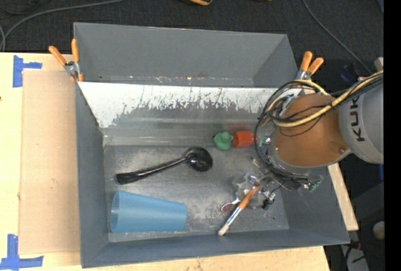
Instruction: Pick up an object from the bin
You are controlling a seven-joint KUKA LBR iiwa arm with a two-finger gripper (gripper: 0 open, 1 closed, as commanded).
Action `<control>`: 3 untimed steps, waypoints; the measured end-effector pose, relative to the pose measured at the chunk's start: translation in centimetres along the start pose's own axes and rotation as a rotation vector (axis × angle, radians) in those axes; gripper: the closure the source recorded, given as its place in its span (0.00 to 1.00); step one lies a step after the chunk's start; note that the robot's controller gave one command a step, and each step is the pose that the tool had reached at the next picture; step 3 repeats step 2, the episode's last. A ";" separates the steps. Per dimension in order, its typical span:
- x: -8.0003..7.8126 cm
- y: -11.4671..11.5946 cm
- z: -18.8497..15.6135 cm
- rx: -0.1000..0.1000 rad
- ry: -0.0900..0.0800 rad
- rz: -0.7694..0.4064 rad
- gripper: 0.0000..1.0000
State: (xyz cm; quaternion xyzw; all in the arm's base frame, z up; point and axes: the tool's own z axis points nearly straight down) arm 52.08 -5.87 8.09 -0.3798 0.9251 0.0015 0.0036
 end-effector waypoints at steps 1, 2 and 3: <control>0.0 0.1 -2.4 -0.003 0.001 0.003 1.00; -0.1 0.0 -4.7 0.001 -0.003 0.005 1.00; -0.1 0.0 -4.7 0.001 -0.003 0.005 1.00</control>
Offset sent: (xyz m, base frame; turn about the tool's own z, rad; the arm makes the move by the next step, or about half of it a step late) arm -0.0007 0.0005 0.0414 0.0019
